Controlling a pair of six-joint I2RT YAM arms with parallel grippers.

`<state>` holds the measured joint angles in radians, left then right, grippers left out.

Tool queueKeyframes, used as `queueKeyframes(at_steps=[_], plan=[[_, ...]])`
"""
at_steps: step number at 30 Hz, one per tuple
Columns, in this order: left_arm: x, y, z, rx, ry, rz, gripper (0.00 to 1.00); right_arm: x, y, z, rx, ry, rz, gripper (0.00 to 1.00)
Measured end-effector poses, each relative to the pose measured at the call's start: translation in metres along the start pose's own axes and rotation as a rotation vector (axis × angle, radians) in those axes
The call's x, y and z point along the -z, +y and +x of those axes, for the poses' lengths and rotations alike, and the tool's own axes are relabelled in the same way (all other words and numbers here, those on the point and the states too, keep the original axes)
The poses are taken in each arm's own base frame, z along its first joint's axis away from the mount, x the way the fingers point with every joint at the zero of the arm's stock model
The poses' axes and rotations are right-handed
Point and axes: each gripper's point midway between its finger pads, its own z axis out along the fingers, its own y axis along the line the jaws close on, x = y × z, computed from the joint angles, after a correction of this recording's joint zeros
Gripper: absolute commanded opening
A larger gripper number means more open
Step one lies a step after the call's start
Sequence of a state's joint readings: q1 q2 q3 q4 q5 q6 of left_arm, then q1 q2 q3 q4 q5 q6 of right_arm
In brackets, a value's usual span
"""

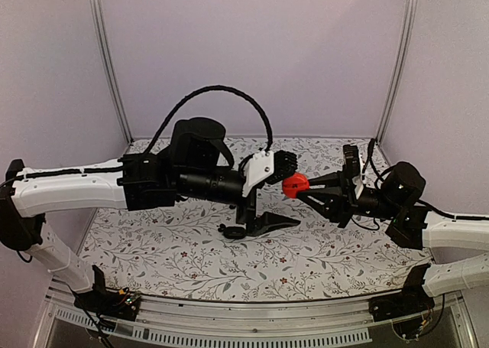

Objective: Insert the wireless bluetooth earbuds into the charging case
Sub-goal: Close the charging case with the earbuds inside, then place the charging case with the earbuds at the center of the board.

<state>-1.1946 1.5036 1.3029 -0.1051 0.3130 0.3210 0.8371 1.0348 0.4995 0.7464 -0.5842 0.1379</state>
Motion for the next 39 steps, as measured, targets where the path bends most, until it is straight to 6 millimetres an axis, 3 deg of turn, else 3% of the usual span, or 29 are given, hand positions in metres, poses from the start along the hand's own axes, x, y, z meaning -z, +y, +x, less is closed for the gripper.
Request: queueKeyframes(at_steps=[14,30,34,35,39], plan=[[-0.004,0.012,0.009,-0.251,0.111,-0.265,0.81,-0.003,-0.002,-0.003,-0.163,0.012,-0.003,0.0],[0.002,0.022,0.012,-0.456,0.216,-0.405,0.47,-0.006,-0.006,0.007,-0.377,0.063,0.021,0.0],[0.001,0.023,0.015,-0.466,0.235,-0.414,0.42,-0.006,-0.008,0.01,-0.388,0.071,0.034,0.0],[0.001,0.023,0.015,-0.466,0.235,-0.414,0.46,-0.006,-0.009,0.01,-0.387,0.071,0.036,0.0],[0.002,0.024,0.016,-0.462,0.238,-0.421,0.8,-0.006,-0.01,0.01,-0.389,0.068,0.044,0.0]])
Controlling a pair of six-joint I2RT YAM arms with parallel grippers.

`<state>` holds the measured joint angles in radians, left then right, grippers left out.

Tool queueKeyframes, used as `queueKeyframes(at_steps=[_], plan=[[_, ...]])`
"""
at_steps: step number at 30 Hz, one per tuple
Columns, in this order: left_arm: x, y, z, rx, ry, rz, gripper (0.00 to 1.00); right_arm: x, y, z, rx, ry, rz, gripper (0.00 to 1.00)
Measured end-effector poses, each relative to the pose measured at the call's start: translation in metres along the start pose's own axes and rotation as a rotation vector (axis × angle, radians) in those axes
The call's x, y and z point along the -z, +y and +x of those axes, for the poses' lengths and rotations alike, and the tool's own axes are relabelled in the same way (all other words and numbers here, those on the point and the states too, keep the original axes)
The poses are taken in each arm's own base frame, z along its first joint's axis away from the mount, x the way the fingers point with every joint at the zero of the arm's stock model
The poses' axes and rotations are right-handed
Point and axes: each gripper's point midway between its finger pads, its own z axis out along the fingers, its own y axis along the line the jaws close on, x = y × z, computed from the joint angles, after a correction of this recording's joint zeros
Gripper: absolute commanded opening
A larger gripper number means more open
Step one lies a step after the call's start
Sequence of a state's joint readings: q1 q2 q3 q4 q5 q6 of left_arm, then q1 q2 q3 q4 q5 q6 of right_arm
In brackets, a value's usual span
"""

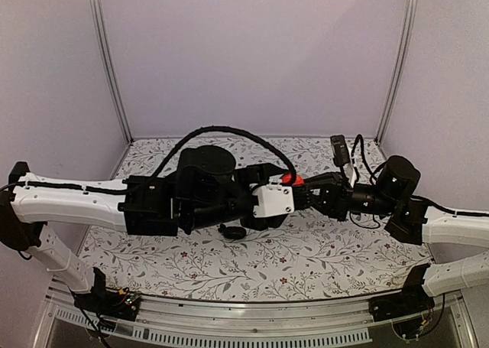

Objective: Insert the wireless bluetooth earbuds into the charging case
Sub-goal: Place the charging case with the earbuds at the center of the board.

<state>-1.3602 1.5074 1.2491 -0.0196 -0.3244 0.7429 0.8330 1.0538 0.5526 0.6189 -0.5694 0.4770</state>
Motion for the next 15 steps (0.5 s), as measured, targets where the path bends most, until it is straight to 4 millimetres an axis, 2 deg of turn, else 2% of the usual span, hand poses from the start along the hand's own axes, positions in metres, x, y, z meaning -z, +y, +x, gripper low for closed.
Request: queueKeyframes(at_steps=[2,4,6,8,11,15], plan=[[0.0,-0.001,0.0,0.025,-0.004,0.0,0.9,-0.001,-0.004,-0.006,-0.003,-0.017,0.021,0.0],[-0.001,0.001,0.0,0.052,-0.011,-0.008,0.94,-0.001,-0.01,-0.01,-0.004,-0.032,0.049,0.0],[-0.001,0.004,0.005,0.112,-0.016,-0.007,0.99,0.003,-0.026,-0.016,-0.006,-0.055,0.115,0.0],[0.001,0.01,0.013,0.187,-0.019,-0.007,1.0,0.008,-0.046,-0.019,-0.01,-0.069,0.189,0.01],[0.008,0.037,0.04,0.332,-0.009,-0.056,1.0,0.019,-0.081,-0.018,-0.019,-0.072,0.305,0.01],[0.025,0.077,0.076,0.509,0.003,-0.158,1.0,0.028,-0.129,-0.002,-0.05,-0.013,0.435,0.01]])
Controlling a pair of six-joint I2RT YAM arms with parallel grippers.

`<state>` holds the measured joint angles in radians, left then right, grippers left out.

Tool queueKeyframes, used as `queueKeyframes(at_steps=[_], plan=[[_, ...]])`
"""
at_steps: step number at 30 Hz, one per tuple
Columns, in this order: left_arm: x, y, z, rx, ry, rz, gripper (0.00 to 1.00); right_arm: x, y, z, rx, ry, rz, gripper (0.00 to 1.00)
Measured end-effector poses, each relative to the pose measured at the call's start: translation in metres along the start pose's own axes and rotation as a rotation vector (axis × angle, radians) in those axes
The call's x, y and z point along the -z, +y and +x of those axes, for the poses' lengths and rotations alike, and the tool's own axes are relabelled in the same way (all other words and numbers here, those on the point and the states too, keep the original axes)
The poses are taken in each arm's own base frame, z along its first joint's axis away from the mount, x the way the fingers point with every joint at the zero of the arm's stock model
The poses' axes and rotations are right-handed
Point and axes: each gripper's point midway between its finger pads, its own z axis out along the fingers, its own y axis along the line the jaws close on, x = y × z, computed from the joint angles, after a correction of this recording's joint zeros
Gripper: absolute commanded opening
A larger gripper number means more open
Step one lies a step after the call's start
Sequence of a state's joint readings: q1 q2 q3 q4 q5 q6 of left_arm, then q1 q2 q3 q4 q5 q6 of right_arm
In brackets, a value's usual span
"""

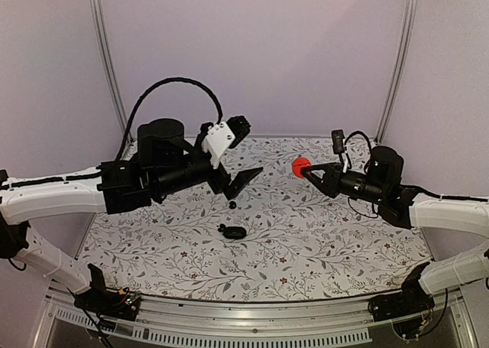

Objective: Insert the wireless bluetooth earbuds into the charging case
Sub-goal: Place the charging case with the earbuds at the center of the board.

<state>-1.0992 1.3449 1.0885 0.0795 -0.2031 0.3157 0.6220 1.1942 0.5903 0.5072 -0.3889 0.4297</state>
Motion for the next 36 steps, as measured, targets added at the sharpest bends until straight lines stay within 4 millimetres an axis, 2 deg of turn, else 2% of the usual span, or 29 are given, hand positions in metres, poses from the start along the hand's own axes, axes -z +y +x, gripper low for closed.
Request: queueKeyframes(at_steps=[2,4,10,15,22,26,30,36], plan=[[0.004,0.017,0.004,0.071,-0.006,-0.035,1.0,-0.01,-0.021,0.011,-0.019,0.048,0.041,0.01],[0.005,0.026,0.01,0.128,0.001,-0.053,1.0,-0.022,-0.04,0.025,-0.042,0.101,0.07,0.03],[0.001,0.04,0.039,0.28,0.065,-0.079,1.0,-0.057,-0.084,0.066,-0.125,0.262,0.092,0.05],[0.002,0.051,0.056,0.355,0.091,-0.105,1.0,-0.076,-0.116,0.084,-0.174,0.34,0.096,0.06],[0.004,0.052,0.073,0.405,0.121,-0.102,1.0,-0.084,-0.167,0.106,-0.258,0.404,0.139,0.06],[0.004,0.058,0.079,0.438,0.134,-0.112,1.0,-0.082,-0.187,0.122,-0.305,0.44,0.168,0.13],[0.005,0.066,0.088,0.478,0.153,-0.127,1.0,-0.075,-0.197,0.132,-0.333,0.469,0.193,0.23],[0.007,0.075,0.099,0.522,0.171,-0.147,1.0,-0.072,-0.204,0.13,-0.329,0.473,0.209,0.4]])
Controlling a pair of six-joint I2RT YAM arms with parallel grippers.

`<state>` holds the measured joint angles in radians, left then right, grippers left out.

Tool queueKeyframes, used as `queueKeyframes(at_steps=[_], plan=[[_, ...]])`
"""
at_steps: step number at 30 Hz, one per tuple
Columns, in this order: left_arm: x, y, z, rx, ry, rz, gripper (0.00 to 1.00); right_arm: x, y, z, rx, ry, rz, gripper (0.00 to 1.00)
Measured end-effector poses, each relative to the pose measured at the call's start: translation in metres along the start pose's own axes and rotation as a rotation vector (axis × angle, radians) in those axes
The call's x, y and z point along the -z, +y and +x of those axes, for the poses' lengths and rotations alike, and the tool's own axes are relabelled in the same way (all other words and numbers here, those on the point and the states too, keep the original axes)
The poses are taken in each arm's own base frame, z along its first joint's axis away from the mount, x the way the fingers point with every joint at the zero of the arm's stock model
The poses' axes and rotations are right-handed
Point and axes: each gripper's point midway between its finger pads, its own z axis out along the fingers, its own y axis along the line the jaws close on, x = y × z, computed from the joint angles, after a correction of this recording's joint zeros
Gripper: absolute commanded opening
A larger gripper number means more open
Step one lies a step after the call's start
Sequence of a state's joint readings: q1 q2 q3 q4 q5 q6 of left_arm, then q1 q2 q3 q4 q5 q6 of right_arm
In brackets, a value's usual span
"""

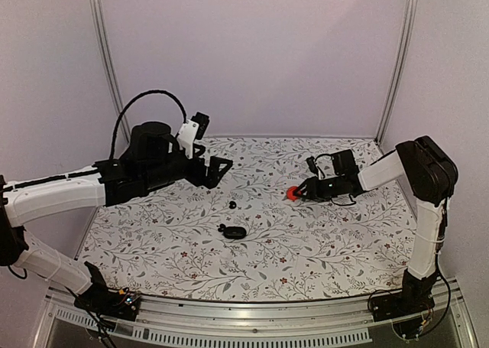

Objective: Insert the wireless bluetooth earbuds into the charging case
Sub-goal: Place the charging case with the earbuds at the center of the board, then pick up the charging case from the center of the board.

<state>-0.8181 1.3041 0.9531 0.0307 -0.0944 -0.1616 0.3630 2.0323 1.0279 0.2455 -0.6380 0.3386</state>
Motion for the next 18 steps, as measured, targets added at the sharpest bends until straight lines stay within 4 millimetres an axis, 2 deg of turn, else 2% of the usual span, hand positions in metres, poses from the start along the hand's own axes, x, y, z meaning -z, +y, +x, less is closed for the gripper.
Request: queueKeyframes(at_steps=[5,10,14,18], plan=[[0.0,0.007,0.001,0.026,0.006,-0.011,1.0,0.003,-0.007,0.0,-0.001,0.003,0.02,0.52],[0.006,0.018,-0.002,0.07,-0.005,-0.017,1.0,0.009,-0.015,-0.01,0.01,-0.02,0.055,0.7],[0.014,0.029,-0.001,0.098,-0.002,-0.015,1.0,0.023,-0.025,-0.019,0.006,-0.041,0.122,0.81],[0.017,0.021,0.017,0.062,0.067,0.06,1.0,0.05,-0.025,-0.034,0.031,-0.082,0.2,0.88]])
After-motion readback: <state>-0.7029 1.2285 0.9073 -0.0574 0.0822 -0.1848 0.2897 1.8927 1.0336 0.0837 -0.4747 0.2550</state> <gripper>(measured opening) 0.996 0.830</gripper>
